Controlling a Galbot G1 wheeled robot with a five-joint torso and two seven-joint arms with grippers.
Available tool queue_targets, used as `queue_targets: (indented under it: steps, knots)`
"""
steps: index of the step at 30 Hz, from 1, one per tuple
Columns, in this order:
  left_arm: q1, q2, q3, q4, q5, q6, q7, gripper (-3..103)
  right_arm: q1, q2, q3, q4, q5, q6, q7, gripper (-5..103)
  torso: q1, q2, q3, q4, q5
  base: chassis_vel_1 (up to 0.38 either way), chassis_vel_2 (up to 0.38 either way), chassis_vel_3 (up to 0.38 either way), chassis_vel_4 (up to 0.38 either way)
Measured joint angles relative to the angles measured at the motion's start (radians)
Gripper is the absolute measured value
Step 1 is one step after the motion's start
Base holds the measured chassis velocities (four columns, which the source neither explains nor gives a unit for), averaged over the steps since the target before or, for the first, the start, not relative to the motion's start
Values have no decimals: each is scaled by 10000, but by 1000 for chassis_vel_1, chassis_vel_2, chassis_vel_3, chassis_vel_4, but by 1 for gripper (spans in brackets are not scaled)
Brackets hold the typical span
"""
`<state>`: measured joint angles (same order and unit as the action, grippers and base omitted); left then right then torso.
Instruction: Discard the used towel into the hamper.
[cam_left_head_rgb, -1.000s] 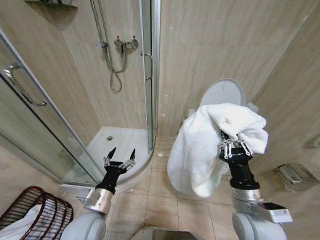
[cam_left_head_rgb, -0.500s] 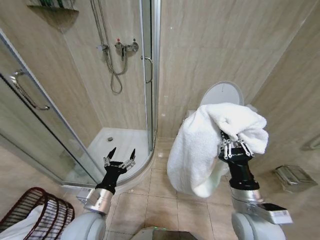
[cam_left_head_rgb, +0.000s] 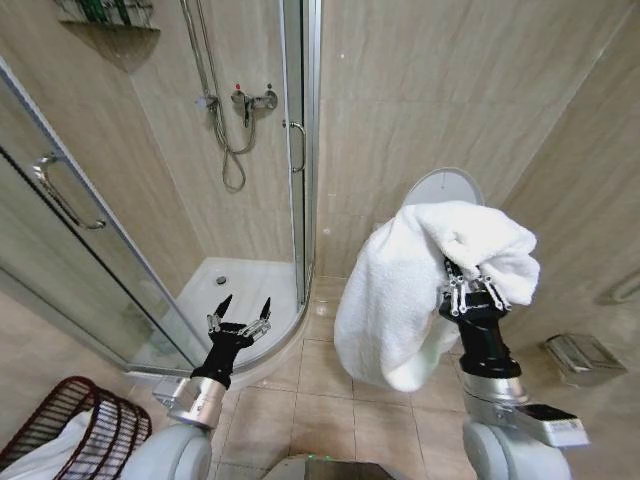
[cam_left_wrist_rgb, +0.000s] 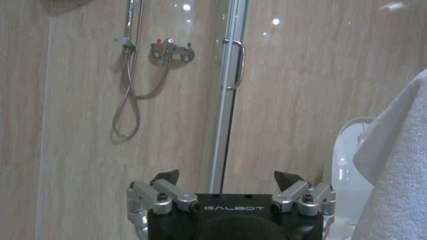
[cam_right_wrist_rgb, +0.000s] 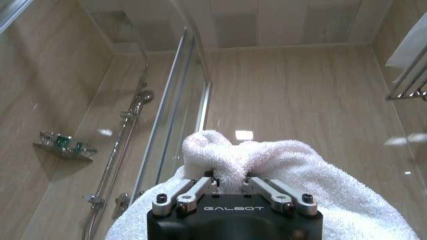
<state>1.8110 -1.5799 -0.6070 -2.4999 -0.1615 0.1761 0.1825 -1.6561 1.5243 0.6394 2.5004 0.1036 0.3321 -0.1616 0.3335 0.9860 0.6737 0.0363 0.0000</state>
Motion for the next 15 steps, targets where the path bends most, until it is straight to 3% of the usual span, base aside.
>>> queue_targets:
  steps: [15]
  knots:
    - [0,0,0,0,0,0,0,97,-120,16,-4,-4,-30,63,5,14,337,755,421,0,0,0,0,0,0]
